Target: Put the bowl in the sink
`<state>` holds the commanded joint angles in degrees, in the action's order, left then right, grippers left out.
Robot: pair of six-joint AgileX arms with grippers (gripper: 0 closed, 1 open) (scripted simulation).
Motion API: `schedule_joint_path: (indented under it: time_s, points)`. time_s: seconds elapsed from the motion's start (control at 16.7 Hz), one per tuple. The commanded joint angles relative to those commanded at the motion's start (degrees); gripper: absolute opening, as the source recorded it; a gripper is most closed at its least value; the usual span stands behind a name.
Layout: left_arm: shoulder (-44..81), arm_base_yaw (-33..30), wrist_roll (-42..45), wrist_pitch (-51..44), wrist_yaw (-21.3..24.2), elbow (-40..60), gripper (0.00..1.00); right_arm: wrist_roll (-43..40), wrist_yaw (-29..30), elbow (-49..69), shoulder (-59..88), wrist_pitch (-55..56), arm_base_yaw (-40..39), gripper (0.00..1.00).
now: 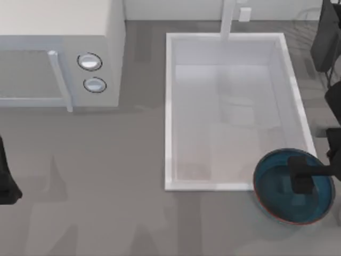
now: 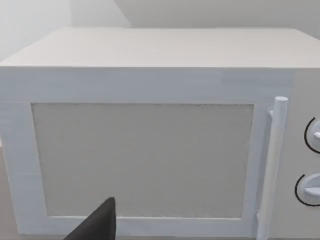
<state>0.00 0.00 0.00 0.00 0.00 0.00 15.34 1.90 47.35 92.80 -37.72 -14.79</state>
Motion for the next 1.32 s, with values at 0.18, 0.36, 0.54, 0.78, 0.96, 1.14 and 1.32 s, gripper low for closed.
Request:
schedule_joint_path:
  time_s: [0.18,0.36,0.54,0.78,0.96,1.14,1.32]
  points:
    - [0.0,0.0,0.0,0.0,0.0,0.0,1.00,0.0,0.0,0.0,0.0,0.0,0.0,0.92]
    - [0.0,0.0,0.0,0.0,0.0,0.0,1.00,0.0,0.0,0.0,0.0,0.0,0.0,0.70]
    - [0.0,0.0,0.0,0.0,0.0,0.0,1.00,0.0,0.0,0.0,0.0,0.0,0.0,0.47]
    - [0.0,0.0,0.0,0.0,0.0,0.0,1.00,0.0,0.0,0.0,0.0,0.0,0.0,0.17]
    - [0.0,0.0,0.0,0.0,0.0,0.0,1.00,0.0,0.0,0.0,0.0,0.0,0.0,0.00]
    - [0.0,0.0,0.0,0.0,0.0,0.0,1.00,0.0,0.0,0.0,0.0,0.0,0.0,0.00]
    - [0.0,0.0,0.0,0.0,0.0,0.0,1.00,0.0,0.0,0.0,0.0,0.0,0.0,0.00]
